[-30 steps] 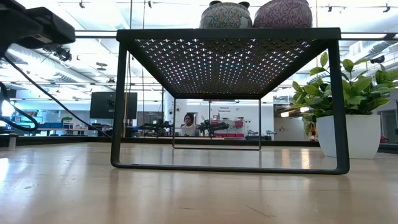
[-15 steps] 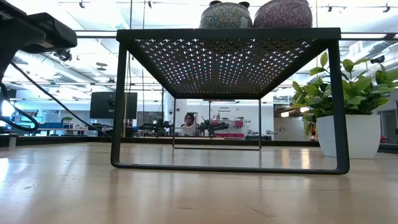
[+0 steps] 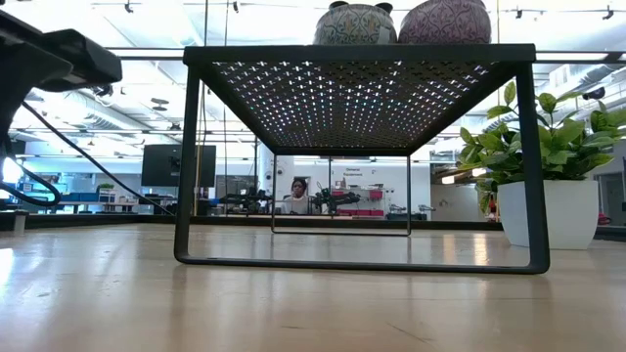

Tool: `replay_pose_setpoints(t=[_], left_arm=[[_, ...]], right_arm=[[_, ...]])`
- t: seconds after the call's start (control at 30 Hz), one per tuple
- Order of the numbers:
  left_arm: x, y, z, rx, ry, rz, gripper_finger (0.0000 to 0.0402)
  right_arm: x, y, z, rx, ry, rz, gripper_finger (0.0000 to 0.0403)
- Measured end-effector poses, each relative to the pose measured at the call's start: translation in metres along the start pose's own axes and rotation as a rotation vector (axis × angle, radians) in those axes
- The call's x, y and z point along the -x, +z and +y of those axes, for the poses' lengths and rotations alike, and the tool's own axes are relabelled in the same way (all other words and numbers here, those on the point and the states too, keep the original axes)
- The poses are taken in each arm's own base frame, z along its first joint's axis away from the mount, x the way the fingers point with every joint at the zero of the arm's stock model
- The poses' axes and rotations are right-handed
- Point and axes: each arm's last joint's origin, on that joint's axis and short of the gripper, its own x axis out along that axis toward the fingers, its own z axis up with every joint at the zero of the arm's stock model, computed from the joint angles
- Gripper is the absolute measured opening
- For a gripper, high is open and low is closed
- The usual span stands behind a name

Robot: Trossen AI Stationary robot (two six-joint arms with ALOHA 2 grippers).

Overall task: Pick & Place candle stick holders
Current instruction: Put the white candle on the shelf aligned with the other white candles

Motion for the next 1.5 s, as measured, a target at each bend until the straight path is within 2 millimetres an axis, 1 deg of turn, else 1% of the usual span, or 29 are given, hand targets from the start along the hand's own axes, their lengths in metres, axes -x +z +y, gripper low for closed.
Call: replay_pose_setpoints(t=[0.57,0.73,1.2,1.5], left_arm=[[-0.0016,0.0006,-0.0001,-0.004,0.004,-0.003,0.0127],[-0.0017,0.0006,-0.0001,-0.006,0.004,-0.003,0.0104],[-0.0017,0.0006,-0.0002,-0.005,0.003,-0.003,0.0010],[-0.0017,0.0005,-0.0001,-0.005,0.004,-0.002,0.0003]], right_arm=[[0.0000,0.0002,0.0002,-0.002,0.002,-0.001,0.0086],[0.0000,0.0002,0.0002,-0.002,0.002,-0.002,0.0086],[0.0000,0.0002,0.0002,-0.002,0.002,-0.002,0.0086],[0.0000,0.0002,0.0002,-0.002,0.002,-0.002,0.0086]])
